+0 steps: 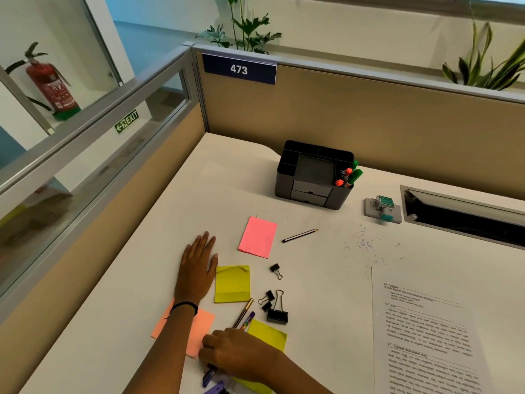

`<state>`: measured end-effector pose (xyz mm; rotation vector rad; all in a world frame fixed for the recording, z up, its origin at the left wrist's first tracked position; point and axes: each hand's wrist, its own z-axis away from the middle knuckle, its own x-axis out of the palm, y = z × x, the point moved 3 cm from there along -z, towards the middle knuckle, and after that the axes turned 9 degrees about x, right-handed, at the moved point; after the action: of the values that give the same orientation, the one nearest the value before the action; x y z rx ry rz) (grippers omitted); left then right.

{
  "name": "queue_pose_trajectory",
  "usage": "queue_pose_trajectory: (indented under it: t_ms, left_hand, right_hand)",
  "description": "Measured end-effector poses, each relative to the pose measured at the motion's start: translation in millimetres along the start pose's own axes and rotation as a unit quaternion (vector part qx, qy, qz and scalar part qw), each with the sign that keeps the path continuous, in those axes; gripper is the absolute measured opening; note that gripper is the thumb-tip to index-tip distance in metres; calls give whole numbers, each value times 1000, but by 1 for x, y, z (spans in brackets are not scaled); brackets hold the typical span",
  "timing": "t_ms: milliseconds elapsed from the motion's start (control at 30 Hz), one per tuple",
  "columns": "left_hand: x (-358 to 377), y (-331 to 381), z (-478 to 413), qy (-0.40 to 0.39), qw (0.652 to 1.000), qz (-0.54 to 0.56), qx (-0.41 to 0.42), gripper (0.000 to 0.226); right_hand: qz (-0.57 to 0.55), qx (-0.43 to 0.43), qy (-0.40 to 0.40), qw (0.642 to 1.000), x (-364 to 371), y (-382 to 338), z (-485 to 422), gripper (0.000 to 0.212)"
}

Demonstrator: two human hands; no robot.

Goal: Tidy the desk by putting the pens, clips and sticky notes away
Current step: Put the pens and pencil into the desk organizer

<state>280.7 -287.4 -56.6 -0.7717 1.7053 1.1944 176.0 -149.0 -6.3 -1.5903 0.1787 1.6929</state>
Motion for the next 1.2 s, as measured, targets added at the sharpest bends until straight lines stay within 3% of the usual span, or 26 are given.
queue_pose_trajectory:
  t_ms: [300,667,800,933,1033,1100,1200]
  left_hand:
    - [-2,2,0,-6,1000,-9,-3,65]
    - [-4,8,2,-17,1000,-13,-11,65]
    - [-5,8,1,-21,1000,-18,-15,65]
    - [-4,5,0,-24,999,-16,-18,65]
    - [-4,5,0,-19,1000,-5,-18,64]
    - [-4,4,0,-19,1000,-2,-17,65]
    - [-4,3,-1,-19,1000,-5,-15,67]
  right_hand:
    - [-14,73,41,996,-25,30,20,15]
    - [-81,169,224,956,-87,81,71,20]
    - [-143,226,365,892,-126,106,97,14]
    - [-164,261,565,765,-168,136,116,16]
    - [-193,289,647,678,-193,166,117,16]
    - [-216,301,665,649,-206,187,109,18]
    - [-231,309,653,652,-218,214,88,18]
